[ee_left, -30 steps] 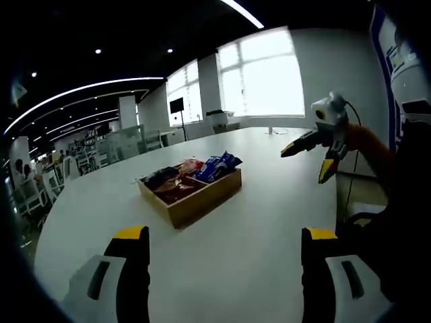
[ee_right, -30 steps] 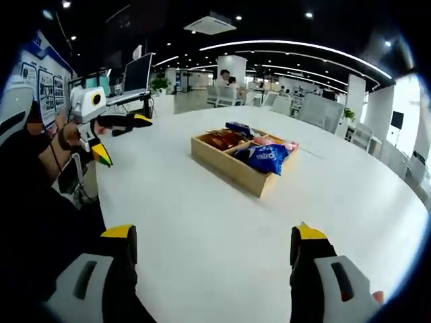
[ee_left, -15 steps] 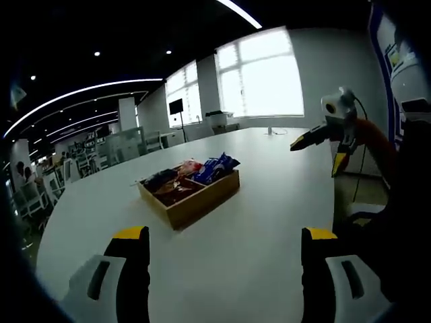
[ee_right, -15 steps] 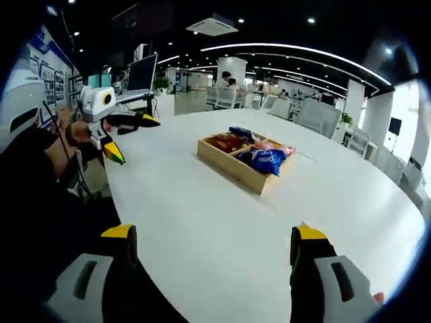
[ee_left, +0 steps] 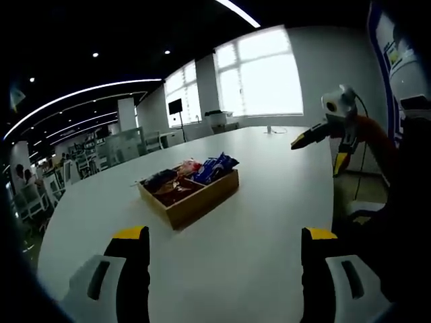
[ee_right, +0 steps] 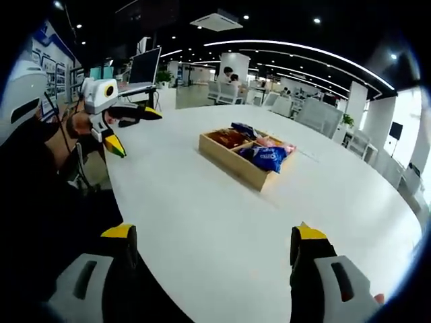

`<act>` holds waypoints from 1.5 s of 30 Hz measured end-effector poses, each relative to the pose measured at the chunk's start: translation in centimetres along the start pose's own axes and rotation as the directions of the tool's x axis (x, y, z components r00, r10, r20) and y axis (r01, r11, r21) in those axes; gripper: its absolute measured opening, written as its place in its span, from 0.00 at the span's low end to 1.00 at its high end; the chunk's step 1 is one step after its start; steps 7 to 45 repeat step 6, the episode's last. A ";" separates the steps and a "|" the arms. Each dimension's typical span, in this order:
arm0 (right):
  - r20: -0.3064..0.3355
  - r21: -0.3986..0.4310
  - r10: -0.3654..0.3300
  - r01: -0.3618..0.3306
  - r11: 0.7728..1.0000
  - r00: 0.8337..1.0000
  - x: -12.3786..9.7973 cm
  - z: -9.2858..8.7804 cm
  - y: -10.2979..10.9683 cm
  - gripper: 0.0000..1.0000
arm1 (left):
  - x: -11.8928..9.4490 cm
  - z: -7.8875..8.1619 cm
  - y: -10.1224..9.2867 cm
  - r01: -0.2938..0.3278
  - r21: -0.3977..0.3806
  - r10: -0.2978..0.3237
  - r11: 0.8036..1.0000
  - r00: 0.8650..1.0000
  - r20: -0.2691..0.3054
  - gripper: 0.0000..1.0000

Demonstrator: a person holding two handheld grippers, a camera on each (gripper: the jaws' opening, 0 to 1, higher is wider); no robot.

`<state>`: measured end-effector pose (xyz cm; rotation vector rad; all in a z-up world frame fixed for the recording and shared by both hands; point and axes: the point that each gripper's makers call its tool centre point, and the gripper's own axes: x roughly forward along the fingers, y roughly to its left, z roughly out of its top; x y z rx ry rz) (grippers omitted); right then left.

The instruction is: Pick up the scattered marshmallows, QQ candies, Oreo cookies, and mixed nuts on the table and sort them into separate containers

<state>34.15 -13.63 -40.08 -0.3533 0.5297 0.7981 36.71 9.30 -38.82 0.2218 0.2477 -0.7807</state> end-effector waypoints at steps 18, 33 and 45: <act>0.011 0.016 -0.014 0.014 1.000 1.000 -0.2 -0.2 -0.8 0.90 | 0.1 0.0 -0.1 0.005 -0.010 -0.005 1.000 1.000 0.010 0.97; 0.011 0.016 -0.014 0.014 1.000 1.000 -0.2 -0.2 -0.8 0.90 | 0.1 0.0 -0.1 0.005 -0.010 -0.005 1.000 1.000 0.010 0.97; 0.011 0.016 -0.014 0.014 1.000 1.000 -0.2 -0.2 -0.8 0.90 | 0.1 0.0 -0.1 0.005 -0.010 -0.005 1.000 1.000 0.010 0.97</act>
